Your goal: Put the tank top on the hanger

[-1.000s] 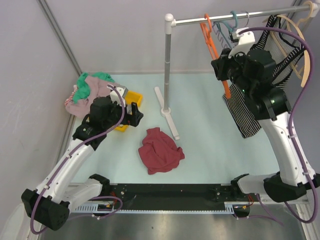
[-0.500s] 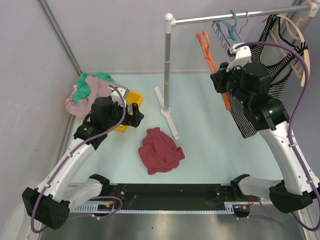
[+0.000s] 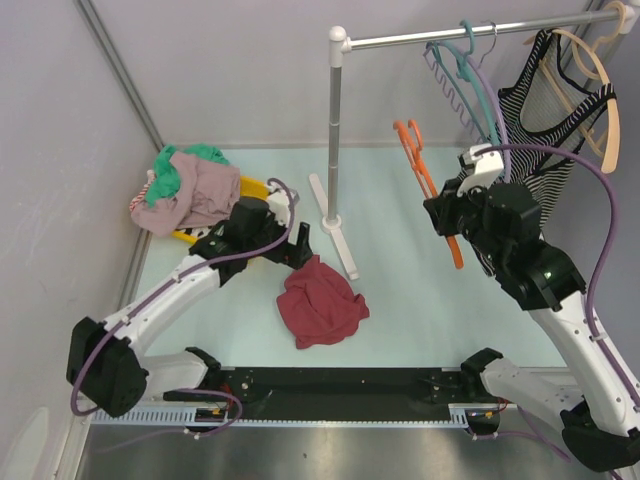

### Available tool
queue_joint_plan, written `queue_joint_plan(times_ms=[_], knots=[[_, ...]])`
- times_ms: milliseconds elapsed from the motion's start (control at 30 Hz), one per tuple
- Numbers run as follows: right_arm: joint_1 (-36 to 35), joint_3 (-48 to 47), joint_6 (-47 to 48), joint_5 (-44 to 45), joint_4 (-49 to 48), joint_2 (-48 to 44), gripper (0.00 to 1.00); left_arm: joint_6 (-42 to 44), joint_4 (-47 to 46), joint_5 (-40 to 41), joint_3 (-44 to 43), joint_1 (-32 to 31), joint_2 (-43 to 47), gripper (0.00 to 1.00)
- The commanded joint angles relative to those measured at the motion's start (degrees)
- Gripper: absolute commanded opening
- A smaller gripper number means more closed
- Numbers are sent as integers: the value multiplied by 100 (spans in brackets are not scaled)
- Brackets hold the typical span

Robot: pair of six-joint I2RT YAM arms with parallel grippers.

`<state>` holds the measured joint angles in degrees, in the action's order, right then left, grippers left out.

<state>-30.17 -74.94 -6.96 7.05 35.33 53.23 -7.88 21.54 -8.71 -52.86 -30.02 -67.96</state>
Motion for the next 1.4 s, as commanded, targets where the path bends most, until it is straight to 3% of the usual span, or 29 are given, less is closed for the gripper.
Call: queue_joint_plan(times_ms=[0, 167, 300, 433, 500, 600, 633, 667, 1000, 1100, 1233, 1267, 1300, 1367], knots=[[-41, 453, -235, -133, -158, -269, 0, -354, -89, 89, 4, -478, -506, 99], [-50, 1041, -315, -397, -255, -471, 0, -828, -88, 211, 74, -628, -1139, 99], [-50, 1385, -376, -529, -369, -621, 0, -1294, -685, 335, 530, -672, -1385, 99], [-50, 1526, -350, -538, -387, -727, 0, -1567, -940, 493, 856, -917, -1527, 93], [-50, 1561, -341, -582, -369, -744, 0, -1690, -1177, 344, 979, -1014, -1570, 82], [-50, 1631, -358, -617, -395, -779, 0, -1779, -1407, 142, 1023, -1058, -1641, 37], [-59, 1649, -367, -608, -422, -797, 0, -1796, -1424, 168, 1015, -1058, -1606, 7], [-50, 1666, -367, -608, -422, -806, 0, -1779, -1451, 237, 997, -1058, -1554, 0], [-33, 1526, -332, -547, -431, -692, 0, -918, -1748, 423, -339, -1067, -429, 0], [-41, 1491, -358, -529, -431, -683, 0, -785, -2469, 544, 90, -1067, 282, 0], [-50, 1491, -411, -503, -431, -656, 0, -969, -2481, 704, 1056, -1067, 959, 3], [-50, 1508, -420, -494, -439, -648, 0, -1161, -2366, 721, 1485, -1067, 1047, 10], [-50, 1517, -446, -503, -448, -630, 0, -1302, -2243, 730, 1707, -1059, 1205, 38], [-50, 1535, -464, -529, -474, -604, 0, -1724, -1769, 862, 2294, -1067, 1399, 69]])
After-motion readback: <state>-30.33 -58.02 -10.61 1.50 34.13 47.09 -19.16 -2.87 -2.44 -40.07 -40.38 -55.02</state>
